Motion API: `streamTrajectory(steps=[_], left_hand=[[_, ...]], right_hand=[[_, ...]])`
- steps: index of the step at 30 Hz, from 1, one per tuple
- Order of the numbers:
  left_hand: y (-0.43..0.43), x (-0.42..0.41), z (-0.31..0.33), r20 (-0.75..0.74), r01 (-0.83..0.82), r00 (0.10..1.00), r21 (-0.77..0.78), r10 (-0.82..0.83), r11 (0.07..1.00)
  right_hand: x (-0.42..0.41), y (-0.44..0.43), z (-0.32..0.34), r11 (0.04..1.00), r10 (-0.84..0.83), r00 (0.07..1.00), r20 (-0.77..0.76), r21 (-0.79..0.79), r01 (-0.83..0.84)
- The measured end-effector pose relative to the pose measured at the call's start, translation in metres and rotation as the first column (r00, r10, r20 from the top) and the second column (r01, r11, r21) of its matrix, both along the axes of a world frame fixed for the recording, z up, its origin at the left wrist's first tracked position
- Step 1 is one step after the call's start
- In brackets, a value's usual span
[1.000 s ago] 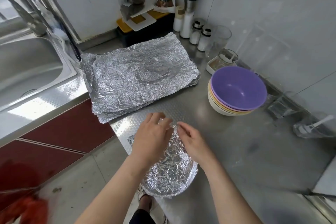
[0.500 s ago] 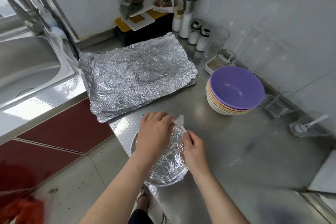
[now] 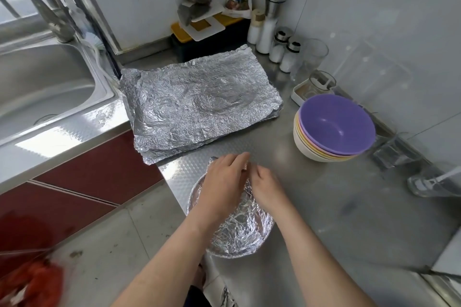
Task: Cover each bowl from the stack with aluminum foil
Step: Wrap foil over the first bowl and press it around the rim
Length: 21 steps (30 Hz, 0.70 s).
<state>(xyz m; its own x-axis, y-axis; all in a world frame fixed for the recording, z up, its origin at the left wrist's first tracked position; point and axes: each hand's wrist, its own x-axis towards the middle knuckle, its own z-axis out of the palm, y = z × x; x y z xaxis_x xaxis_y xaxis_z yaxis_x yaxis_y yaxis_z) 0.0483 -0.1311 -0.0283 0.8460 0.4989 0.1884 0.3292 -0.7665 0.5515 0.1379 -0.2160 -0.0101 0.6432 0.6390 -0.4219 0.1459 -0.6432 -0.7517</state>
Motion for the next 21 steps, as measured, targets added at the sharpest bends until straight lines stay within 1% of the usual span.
streamTrajectory(steps=[3,5,7,9,10,12,14,16,18,21], left_hand=[[0.002,0.001,0.010,-0.016,0.033,0.999,-0.003,-0.033,0.999],[0.004,-0.006,0.021,-0.014,0.008,1.000,0.044,-0.008,0.999],[0.006,-0.025,0.029,0.003,-0.144,0.990,0.051,0.144,0.988],[0.004,-0.050,0.029,-0.023,-0.336,0.942,-0.034,0.335,0.941],[0.000,-0.061,0.026,-0.063,-0.398,0.917,-0.088,0.394,0.913],[-0.011,-0.074,0.016,-0.138,-0.455,0.890,-0.215,0.434,0.864],[-0.021,-0.076,0.009,-0.135,-0.476,0.878,-0.359,0.460,0.803],[-0.024,-0.073,0.007,-0.096,-0.488,0.863,-0.414,0.496,0.769],[-0.020,-0.069,0.008,-0.080,-0.469,0.874,-0.403,0.480,0.786],[-0.012,-0.063,0.012,-0.094,-0.396,0.916,-0.365,0.389,0.843]], right_hand=[[-0.001,-0.004,0.002,1.000,0.030,0.999,0.029,0.007,-0.030],[-0.004,-0.008,0.003,0.999,0.024,1.000,0.009,0.030,-0.024],[-0.006,-0.012,0.004,0.999,0.002,0.999,-0.037,0.048,0.000],[-0.005,-0.014,0.006,0.998,0.022,0.999,-0.045,0.055,-0.019],[-0.005,-0.014,0.005,0.998,0.042,0.999,-0.033,0.043,-0.040],[-0.007,-0.012,0.001,0.998,0.061,0.998,0.007,0.008,-0.061],[-0.010,-0.010,-0.004,0.998,0.057,0.996,0.065,-0.004,-0.057],[-0.013,-0.013,-0.011,0.999,0.037,0.991,0.127,-0.009,-0.036],[-0.014,-0.017,-0.016,1.000,-0.018,0.989,0.145,0.025,0.015],[-0.020,-0.025,-0.012,0.993,-0.103,0.984,0.144,0.064,0.095]])
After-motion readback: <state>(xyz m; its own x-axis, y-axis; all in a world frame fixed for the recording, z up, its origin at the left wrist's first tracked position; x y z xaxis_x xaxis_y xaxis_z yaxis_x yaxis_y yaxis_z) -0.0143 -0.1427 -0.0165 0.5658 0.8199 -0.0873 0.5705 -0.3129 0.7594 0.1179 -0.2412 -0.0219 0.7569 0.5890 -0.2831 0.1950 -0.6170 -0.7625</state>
